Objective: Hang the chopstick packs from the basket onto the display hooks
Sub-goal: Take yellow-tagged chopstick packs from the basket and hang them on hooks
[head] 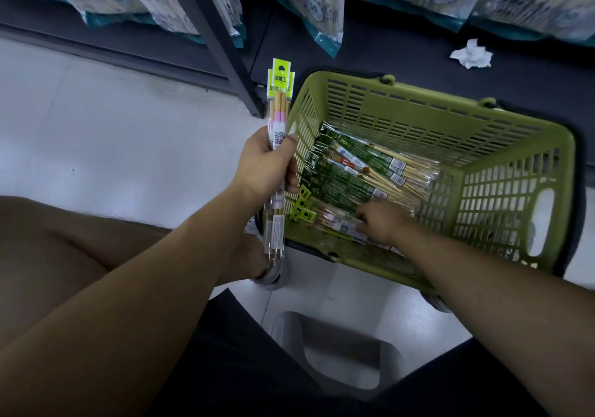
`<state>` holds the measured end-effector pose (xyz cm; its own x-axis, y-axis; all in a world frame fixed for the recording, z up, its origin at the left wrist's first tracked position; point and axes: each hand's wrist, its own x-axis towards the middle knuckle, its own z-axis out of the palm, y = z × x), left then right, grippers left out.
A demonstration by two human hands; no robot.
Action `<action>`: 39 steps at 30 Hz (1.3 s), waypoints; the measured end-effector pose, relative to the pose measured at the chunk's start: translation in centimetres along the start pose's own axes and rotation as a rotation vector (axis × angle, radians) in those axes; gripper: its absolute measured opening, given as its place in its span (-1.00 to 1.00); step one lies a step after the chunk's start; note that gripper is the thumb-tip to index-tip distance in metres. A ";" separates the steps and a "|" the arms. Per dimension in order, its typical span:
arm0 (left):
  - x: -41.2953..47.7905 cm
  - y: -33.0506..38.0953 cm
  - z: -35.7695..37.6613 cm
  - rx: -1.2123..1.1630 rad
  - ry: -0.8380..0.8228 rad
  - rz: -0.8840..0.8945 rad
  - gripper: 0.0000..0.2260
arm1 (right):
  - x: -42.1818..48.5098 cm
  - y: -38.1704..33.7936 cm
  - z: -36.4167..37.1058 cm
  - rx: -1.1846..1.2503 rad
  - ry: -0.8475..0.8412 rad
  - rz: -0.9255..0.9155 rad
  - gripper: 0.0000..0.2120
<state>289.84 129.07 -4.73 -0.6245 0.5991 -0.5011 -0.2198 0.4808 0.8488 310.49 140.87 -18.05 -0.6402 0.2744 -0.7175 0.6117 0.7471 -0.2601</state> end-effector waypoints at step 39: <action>-0.7 1.0 1.5 -0.198 -0.079 -0.157 -0.84 | -3.4 2.4 -10.0 0.959 0.193 0.014 -0.83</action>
<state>291.14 130.08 -3.81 -0.5129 0.5788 -0.6339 -0.4561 0.4418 0.7725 309.54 147.82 -9.75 -0.6426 0.4380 -0.6287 0.6837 -0.0426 -0.7285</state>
